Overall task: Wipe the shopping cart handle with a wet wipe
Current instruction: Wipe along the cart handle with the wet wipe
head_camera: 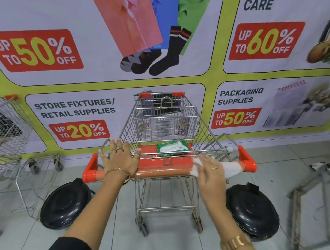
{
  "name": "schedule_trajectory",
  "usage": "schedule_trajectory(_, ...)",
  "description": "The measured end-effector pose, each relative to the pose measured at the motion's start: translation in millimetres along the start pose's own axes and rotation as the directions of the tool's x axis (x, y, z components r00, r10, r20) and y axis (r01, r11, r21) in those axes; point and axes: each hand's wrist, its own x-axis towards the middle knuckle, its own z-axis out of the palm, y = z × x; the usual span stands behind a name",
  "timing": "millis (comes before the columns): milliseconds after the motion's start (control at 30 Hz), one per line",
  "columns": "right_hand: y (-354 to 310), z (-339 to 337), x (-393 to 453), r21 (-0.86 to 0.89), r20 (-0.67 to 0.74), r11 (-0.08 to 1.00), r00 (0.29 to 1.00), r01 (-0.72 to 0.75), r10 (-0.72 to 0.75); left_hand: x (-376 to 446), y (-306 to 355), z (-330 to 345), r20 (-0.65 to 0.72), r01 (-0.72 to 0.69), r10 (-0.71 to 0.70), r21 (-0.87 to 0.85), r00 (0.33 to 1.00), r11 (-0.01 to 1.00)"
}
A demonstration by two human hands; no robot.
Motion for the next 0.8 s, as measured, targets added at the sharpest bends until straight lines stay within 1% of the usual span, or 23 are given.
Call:
schedule_trajectory(67,9.7,-15.2,3.7,0.037,-0.082,0.996,0.993,-0.082,0.085,-0.8,2.3,0.4,-0.001,-0.010,0.010,0.008,1.000,1.000)
schedule_trajectory(133,6.3,-14.7,5.5,0.068,-0.155,0.990,0.979,-0.121,0.130,-1.3,5.5,0.5,0.004,-0.021,0.021,0.013,1.000,1.000)
schedule_trajectory(200,-9.7,-0.5,1.2,0.059,-0.134,0.988,0.979,-0.146,0.153,-1.6,8.3,1.3,0.005,-0.025,0.025,0.012,1.000,1.000)
schedule_trajectory(233,-19.5,11.5,-4.3,0.049,-0.088,0.992,0.989,-0.113,0.117,-1.5,8.3,1.3,0.001,-0.024,0.024,0.013,1.000,1.000)
schedule_trajectory(333,-35.6,41.7,-24.5,0.009,0.026,0.996,0.995,0.092,-0.092,-0.7,6.4,2.1,-0.001,-0.027,0.027,0.012,1.000,1.000)
schedule_trajectory(367,-35.1,42.8,-26.0,0.032,0.056,0.991,0.990,0.128,-0.129,-0.4,4.2,2.1,0.000,-0.023,0.023,0.012,1.000,1.000)
schedule_trajectory(400,-30.5,37.0,-23.7,0.062,0.075,0.990,0.988,0.130,-0.134,-0.3,3.3,1.8,0.003,-0.020,0.020,0.009,1.000,1.000)
schedule_trajectory(433,-22.7,27.8,-19.4,0.082,0.071,0.989,0.989,0.121,-0.127,-0.2,2.5,1.5,0.009,-0.014,0.014,0.004,1.000,1.000)
schedule_trajectory(467,-13.7,15.7,-16.2,0.093,0.043,0.993,0.996,0.077,-0.081,-0.9,2.2,0.8,0.013,-0.012,0.012,0.007,1.000,1.000)
schedule_trajectory(500,-4.2,1.9,-13.0,0.095,0.000,0.995,1.000,0.003,-0.003,-2.0,2.9,0.6,0.015,-0.014,0.014,0.010,1.000,1.000)
schedule_trajectory(567,10.9,-21.2,-4.5,0.098,-0.093,0.987,0.986,-0.126,0.135,-3.8,6.3,-0.4,0.013,-0.020,0.020,0.007,1.000,1.000)
schedule_trajectory(633,15.4,-27.5,2.0,0.089,-0.149,0.979,0.969,-0.183,0.195,-5.3,9.8,-0.4,0.018,-0.025,0.025,-0.002,1.000,1.000)
schedule_trajectory(700,8.8,-19.5,3.8,0.030,-0.145,0.984,0.973,-0.176,0.179,-6.0,12.5,-0.3,0.022,-0.026,0.026,-0.003,0.999,1.000)
schedule_trajectory(733,1.7,-13.2,2.4,-0.003,-0.117,0.988,0.982,-0.151,0.150,-6.1,13.7,-0.7,0.021,-0.026,0.026,-0.003,0.999,1.000)
schedule_trajectory(800,-16.3,0.7,-1.4,-0.035,-0.011,0.996,0.997,-0.078,0.078,-6.0,13.4,-1.4,0.020,-0.024,0.024,0.003,1.000,1.000)
